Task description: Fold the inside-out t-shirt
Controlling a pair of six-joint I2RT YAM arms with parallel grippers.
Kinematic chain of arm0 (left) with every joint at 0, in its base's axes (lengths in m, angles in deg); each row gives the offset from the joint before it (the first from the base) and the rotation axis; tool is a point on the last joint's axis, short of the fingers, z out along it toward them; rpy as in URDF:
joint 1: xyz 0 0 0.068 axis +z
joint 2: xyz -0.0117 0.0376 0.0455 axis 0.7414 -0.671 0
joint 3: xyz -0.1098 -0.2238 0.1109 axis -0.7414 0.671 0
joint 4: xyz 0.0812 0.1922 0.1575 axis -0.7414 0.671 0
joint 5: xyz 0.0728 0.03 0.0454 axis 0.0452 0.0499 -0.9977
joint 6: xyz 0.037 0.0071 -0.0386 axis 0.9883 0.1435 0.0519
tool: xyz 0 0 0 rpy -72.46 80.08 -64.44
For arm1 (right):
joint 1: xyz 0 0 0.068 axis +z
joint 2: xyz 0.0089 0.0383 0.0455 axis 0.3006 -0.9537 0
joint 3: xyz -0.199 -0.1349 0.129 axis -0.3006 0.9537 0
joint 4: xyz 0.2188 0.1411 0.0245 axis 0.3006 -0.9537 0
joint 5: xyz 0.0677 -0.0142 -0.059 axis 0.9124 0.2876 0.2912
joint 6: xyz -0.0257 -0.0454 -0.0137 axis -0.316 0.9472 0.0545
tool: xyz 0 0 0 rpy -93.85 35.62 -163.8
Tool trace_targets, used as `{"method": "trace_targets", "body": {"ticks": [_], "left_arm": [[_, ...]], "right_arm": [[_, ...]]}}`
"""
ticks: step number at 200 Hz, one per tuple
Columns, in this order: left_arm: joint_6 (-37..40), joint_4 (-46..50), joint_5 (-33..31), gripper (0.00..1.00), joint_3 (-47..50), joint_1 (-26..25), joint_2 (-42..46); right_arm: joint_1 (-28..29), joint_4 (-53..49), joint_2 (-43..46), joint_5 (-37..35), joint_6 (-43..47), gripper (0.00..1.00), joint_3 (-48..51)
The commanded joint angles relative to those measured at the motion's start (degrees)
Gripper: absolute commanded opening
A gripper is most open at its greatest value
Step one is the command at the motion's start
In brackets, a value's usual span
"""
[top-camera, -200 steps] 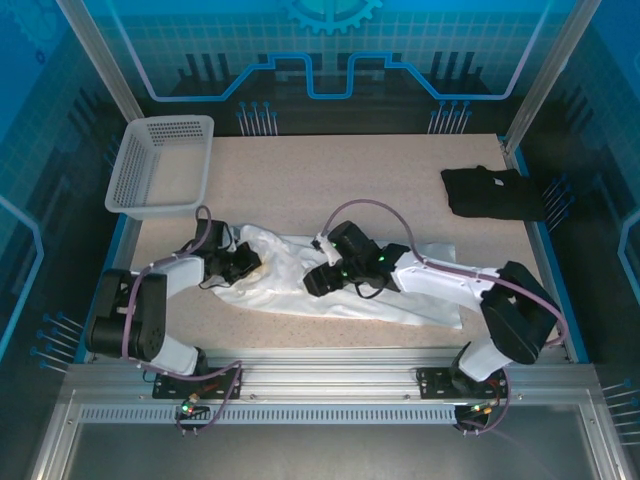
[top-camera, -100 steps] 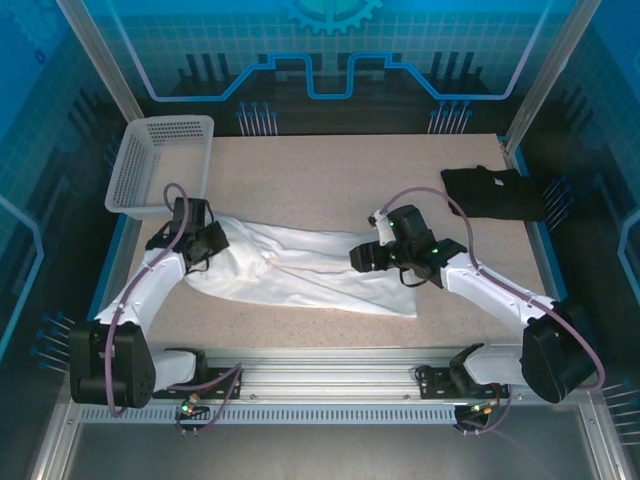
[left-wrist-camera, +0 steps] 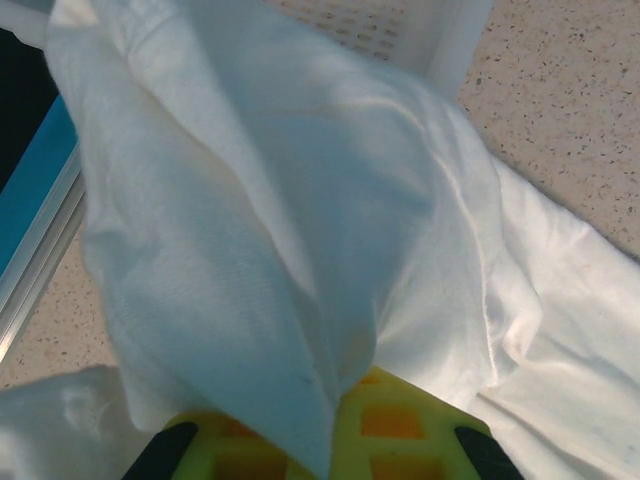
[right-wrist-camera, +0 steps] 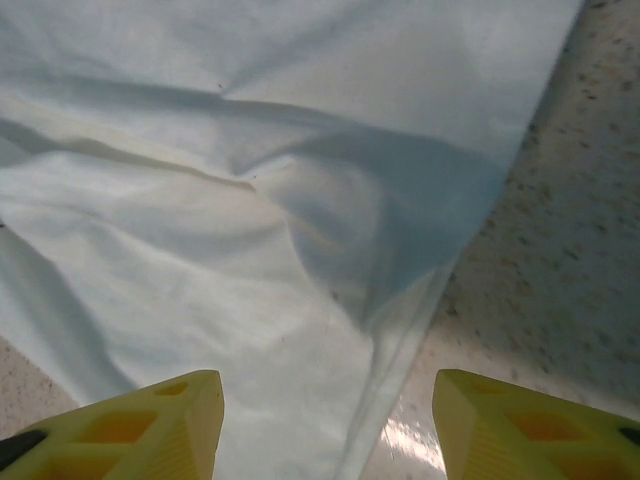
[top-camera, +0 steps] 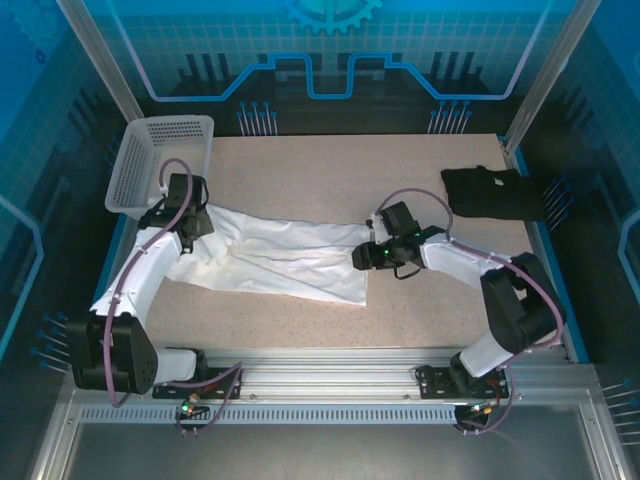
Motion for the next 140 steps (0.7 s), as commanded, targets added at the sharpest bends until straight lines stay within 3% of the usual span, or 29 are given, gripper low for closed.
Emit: {"method": "trace_targets", "body": {"ticks": [1, 27, 63, 110, 127, 140], "left_arm": [[0.58, 2.01, 0.52, 0.0, -3.39, -1.64, 0.12], [-2.1, 2.17, 4.33, 0.0, -3.5, -5.72, 0.32], [-7.37, 2.34, 6.17, 0.0, -4.87, -16.1, -2.18], [-16.64, -2.23, 11.17, 0.0, -12.92, -31.12, -15.02], [-17.89, -3.13, 14.9, 0.17, -19.85, -35.53, -23.62], [-18.08, -1.69, 18.21, 0.35, -27.14, -38.75, -30.72]], "right_arm": [[0.0, 1.31, -0.42, 2.04, -0.09, 0.58, -1.88], [-1.66, 0.09, 2.52, 1.17, 0.67, 0.59, -0.76], [-5.2, -2.76, 7.43, 0.2, 2.3, 0.6, 0.36], [-10.58, -5.67, 12.69, 0.46, 3.76, 0.61, 3.02], [-12.24, -6.31, 14.74, 0.55, 4.04, 0.62, 4.07], [-13.36, -7.09, 16.22, 0.42, 4.32, 0.62, 4.65]]}}
